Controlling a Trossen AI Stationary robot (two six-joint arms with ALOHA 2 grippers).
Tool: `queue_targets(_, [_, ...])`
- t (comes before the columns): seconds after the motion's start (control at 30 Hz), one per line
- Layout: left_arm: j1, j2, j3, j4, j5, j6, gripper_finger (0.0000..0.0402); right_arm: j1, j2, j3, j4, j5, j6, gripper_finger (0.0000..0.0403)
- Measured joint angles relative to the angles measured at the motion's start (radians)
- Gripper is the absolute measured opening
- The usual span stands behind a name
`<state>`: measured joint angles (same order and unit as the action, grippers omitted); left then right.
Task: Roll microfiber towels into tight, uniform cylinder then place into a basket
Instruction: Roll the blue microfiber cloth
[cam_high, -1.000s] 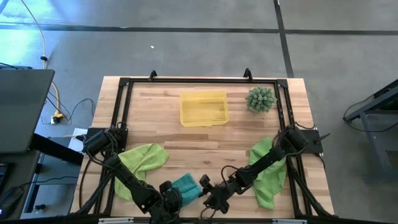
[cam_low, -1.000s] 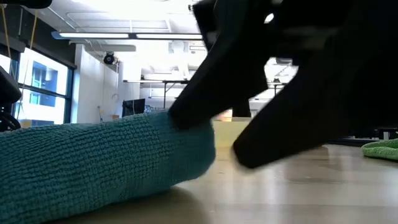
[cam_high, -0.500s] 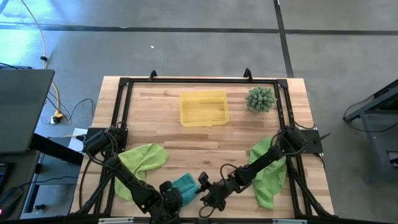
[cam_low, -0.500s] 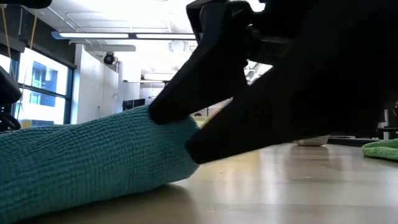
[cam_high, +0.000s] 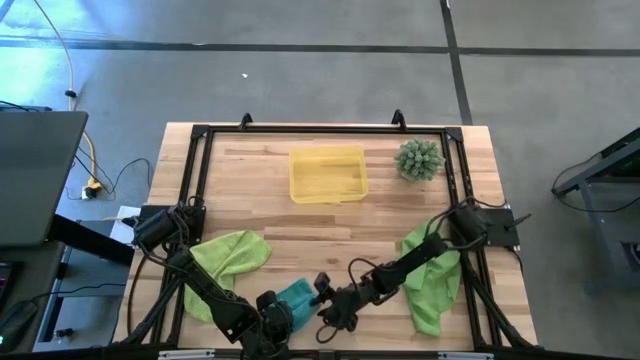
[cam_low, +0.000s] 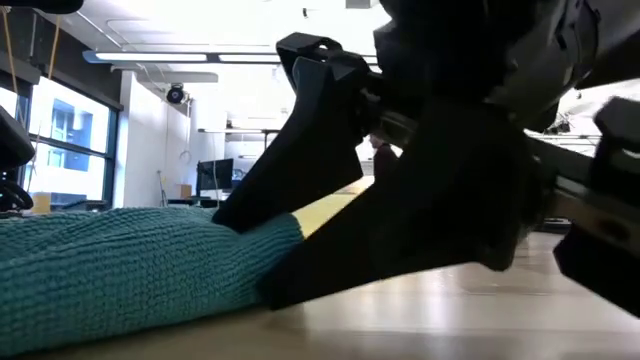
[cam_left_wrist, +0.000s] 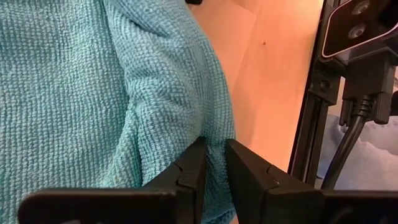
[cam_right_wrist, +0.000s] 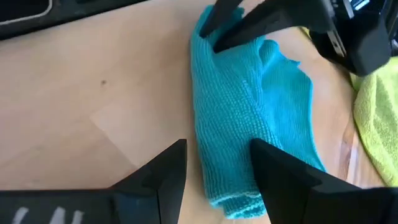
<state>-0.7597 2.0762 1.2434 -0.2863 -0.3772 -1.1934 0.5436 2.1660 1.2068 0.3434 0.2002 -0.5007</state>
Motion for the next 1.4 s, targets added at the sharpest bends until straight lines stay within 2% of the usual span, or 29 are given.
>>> queue_targets(0.27, [0.000,-0.001,-0.001,0.014,0.000,-0.005,0.0053,-0.033,0.024,0.004,0.012,-0.019,0.010,0.0171])
queue_targets(0.53, [-0.001,-0.055,-0.005,0.009,0.013,0.025,0.0053,-0.063,0.048,0.005,0.009,-0.075,0.029,0.0162])
queue_targets(0.7, [-0.002,-0.092,0.000,0.011,0.038,0.085,0.0053,-0.075,0.050,0.005,-0.006,-0.079,0.074,0.0114])
queue_targets(0.97, [0.001,-0.130,0.001,0.004,0.040,0.130,0.0053,-0.084,0.051,0.003,-0.013,-0.106,0.151,0.0015])
queue_targets(1.1, [0.006,-0.133,0.003,0.005,0.018,0.151,0.0053,-0.102,0.050,0.006,-0.021,-0.187,0.258,0.0009])
queue_targets(1.27, [0.014,-0.133,0.001,-0.019,0.010,0.167,0.0056,-0.152,0.051,0.043,-0.075,-0.374,0.448,0.0004])
queue_targets(1.4, [0.030,-0.133,0.001,-0.045,-0.046,0.224,0.0073,-0.196,0.052,0.067,-0.101,-0.502,0.607,0.0004])
